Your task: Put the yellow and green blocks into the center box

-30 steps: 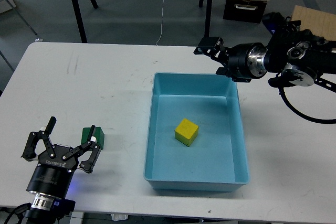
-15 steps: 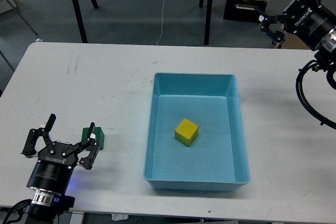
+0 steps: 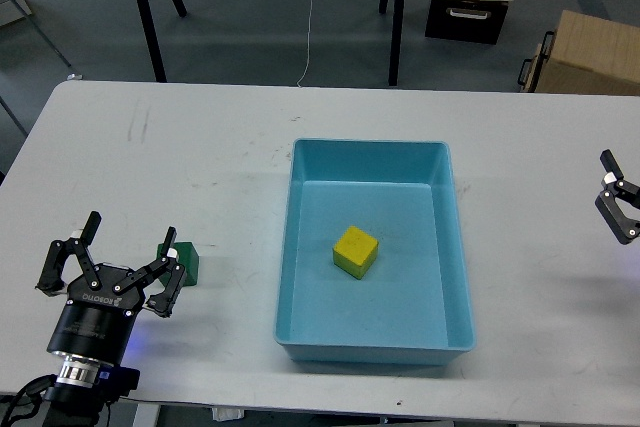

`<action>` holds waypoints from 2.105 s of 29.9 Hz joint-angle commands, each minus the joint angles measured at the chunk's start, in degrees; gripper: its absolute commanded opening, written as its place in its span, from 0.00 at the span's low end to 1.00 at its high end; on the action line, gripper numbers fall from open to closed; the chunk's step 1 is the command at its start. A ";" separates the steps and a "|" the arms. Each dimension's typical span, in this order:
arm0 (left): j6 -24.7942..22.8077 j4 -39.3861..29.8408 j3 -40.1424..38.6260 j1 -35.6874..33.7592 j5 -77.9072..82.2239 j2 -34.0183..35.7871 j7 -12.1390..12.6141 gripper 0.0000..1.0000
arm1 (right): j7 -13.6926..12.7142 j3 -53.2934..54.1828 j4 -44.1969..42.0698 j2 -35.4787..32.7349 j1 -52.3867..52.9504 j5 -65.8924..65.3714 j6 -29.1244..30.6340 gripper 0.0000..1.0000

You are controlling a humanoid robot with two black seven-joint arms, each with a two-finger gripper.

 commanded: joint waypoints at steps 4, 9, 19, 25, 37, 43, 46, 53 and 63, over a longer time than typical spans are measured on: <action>0.00 -0.02 -2.31 -0.12 -0.48 0.00 -0.05 1.00 | 0.00 -0.68 3.12 5.51 -5.90 -0.17 -0.01 0.99; 0.00 2.61 -6.09 -4.16 -1.35 0.00 -0.05 1.00 | 0.00 0.55 3.39 2.17 -6.87 -0.17 -0.01 0.99; 0.00 8.96 -16.73 -12.77 -8.91 2.36 0.57 1.00 | 0.09 1.78 5.94 1.98 -9.25 -0.17 -0.01 0.98; 0.00 2.36 -18.49 -18.57 -10.41 18.52 0.04 1.00 | 0.17 1.78 6.03 4.97 -8.81 0.01 -0.01 0.98; 0.00 2.62 2.55 -36.38 -4.97 52.54 1.09 1.00 | 0.88 1.69 6.20 5.50 -6.61 0.18 -0.01 0.98; 0.00 5.52 34.89 -61.70 2.41 54.05 2.15 1.00 | 0.88 1.78 6.03 5.33 -6.43 0.18 -0.01 0.98; 0.00 5.78 50.46 -71.82 6.89 52.83 2.24 1.00 | 0.61 1.69 6.03 5.24 -6.43 0.18 -0.01 0.98; 0.00 7.10 66.49 -82.28 16.74 48.87 6.88 1.00 | 0.79 0.82 5.85 5.24 -6.43 0.10 -0.01 0.99; 0.00 10.96 98.02 -104.01 20.34 43.17 10.24 1.00 | 0.96 -0.24 5.41 5.42 -5.55 -0.17 -0.01 0.99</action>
